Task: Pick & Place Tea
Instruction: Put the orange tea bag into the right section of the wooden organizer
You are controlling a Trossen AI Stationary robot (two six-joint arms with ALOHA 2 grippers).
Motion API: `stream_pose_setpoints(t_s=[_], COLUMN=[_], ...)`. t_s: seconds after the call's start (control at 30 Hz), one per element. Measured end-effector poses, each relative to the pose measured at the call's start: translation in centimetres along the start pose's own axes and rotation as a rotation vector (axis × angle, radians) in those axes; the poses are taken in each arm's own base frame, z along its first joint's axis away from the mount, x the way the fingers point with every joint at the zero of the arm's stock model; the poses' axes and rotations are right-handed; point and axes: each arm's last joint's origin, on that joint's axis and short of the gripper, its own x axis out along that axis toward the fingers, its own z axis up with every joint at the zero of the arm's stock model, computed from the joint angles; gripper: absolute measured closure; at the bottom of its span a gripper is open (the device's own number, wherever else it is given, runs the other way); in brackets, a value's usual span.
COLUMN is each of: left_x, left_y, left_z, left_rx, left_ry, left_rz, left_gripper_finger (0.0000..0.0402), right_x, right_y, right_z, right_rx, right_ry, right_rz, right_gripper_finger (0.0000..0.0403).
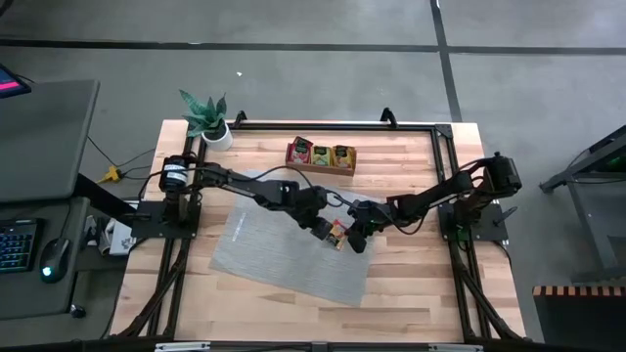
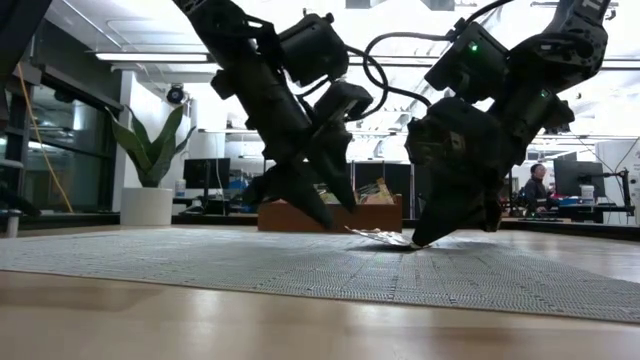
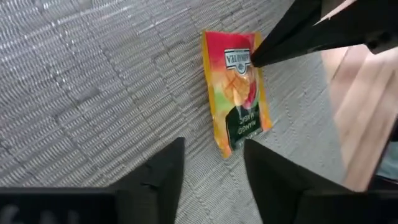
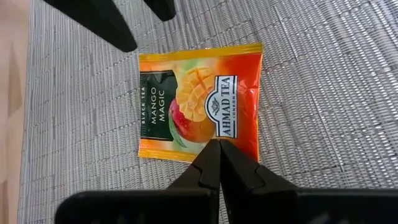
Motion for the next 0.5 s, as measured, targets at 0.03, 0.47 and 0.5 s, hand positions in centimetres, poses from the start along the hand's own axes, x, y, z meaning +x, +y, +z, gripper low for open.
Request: stream_pose_setpoints(t_s=[0.03,0.47,0.5], left_x=[0.0,1.5,1.6], left_y=[0.0,0.4,0.3], left_z=[0.0,0.0,0.1], left_rx=[-0.012,-0.102,-0.107], left_ry=[0.007,0.056,0.048], left_rz=[-0.005,-0.064,-0.062], left_gripper_finger=[0.0229,0.0140,0.0140], right_x=[0.0,0.1,0.1], right_y=[0.0,0.2,0.2], right_z=[0.0,0.1,0.1], right_rx=[-0.003,-0.009,-0.009], right_ry=[0.001,-0.012,-0.011], right_rz=[0.001,0.032,0.032], right_gripper_finger=[0.0403,0.0403,0.0403])
